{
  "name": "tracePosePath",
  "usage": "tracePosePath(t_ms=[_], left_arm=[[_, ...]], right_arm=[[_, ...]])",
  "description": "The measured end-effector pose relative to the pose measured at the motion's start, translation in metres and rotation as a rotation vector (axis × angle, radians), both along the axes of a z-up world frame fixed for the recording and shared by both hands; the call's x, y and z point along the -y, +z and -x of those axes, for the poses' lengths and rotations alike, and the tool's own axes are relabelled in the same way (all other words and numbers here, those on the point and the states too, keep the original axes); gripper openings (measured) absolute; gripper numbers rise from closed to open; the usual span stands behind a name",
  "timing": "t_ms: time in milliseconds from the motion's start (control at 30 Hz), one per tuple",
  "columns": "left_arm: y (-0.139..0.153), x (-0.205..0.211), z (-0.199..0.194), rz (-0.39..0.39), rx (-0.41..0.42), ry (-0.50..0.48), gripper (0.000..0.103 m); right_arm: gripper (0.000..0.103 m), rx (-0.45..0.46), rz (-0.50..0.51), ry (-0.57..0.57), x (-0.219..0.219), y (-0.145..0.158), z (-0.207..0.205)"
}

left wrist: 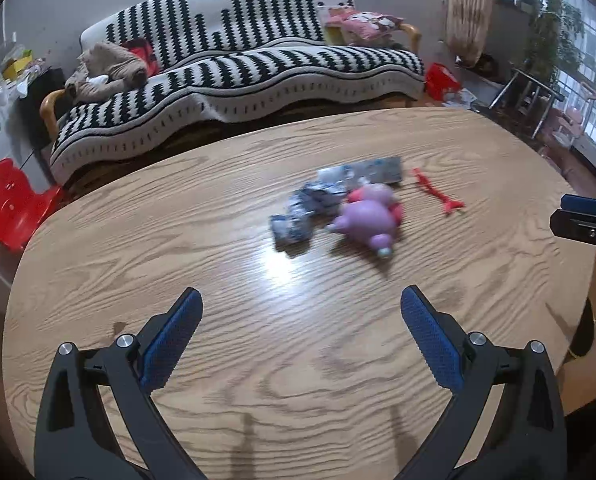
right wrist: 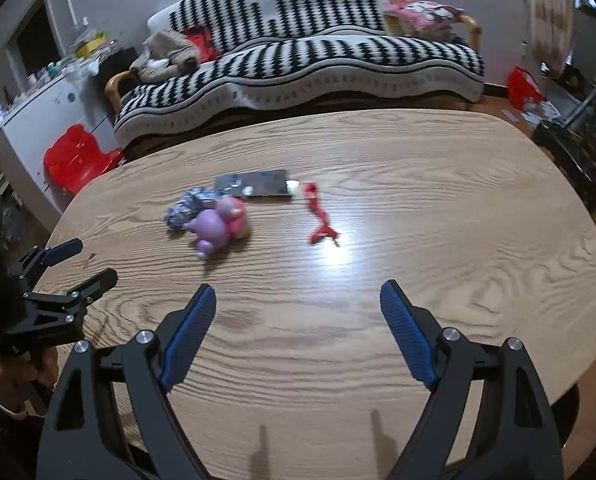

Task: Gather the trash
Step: 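Grasp the crumpled foil with the left tool while the right tool grasps the purple-pink toy pig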

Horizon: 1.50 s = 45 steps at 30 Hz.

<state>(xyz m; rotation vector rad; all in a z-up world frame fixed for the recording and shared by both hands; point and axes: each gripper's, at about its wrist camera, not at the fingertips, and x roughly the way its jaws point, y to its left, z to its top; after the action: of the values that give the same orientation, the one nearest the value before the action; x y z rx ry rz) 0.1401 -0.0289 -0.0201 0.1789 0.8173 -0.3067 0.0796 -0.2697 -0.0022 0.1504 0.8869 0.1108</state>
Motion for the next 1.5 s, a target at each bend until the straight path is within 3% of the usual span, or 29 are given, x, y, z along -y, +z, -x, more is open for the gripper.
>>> tracePosePath(t_ms=[233,500,633,1000,1100,1167,1233,1500], left_arm=[[-0.022,-0.008,-0.026,-0.017,-0.033,0.0,0.096],[-0.06,0.007,-0.076,-0.075,-0.086,-0.025,0.096],[-0.068,0.014,-0.092,-0.067,-0.096,-0.043,0.096],[-0.075,0.024,-0.125,-0.066,-0.078,-0.077,0.095],[-0.074,0.025,-0.128,-0.025,-0.088,-0.106,0.077],[-0.072,0.026,-0.127,-0.026,-0.077,-0.111,0.049],[-0.07,0.027,-0.127,-0.035,-0.082,-0.11,0.029],[-0.068,0.011,-0.109,-0.011,-0.102,-0.087,0.027]], right_arm=[[0.081,-0.017,0.043,0.071,-0.036,-0.014,-0.021],[0.081,-0.058,0.065,0.104,-0.049,-0.032,-0.046],[0.081,-0.067,0.082,0.138,-0.056,-0.041,-0.061],[0.081,-0.09,0.007,0.188,-0.07,-0.061,-0.105],[0.081,-0.103,-0.019,0.18,-0.069,-0.066,-0.115],[0.081,-0.107,-0.032,0.168,-0.067,-0.068,-0.121],[0.081,-0.111,-0.047,0.16,-0.067,-0.069,-0.125],[0.081,-0.132,-0.017,0.178,-0.092,-0.081,-0.142]])
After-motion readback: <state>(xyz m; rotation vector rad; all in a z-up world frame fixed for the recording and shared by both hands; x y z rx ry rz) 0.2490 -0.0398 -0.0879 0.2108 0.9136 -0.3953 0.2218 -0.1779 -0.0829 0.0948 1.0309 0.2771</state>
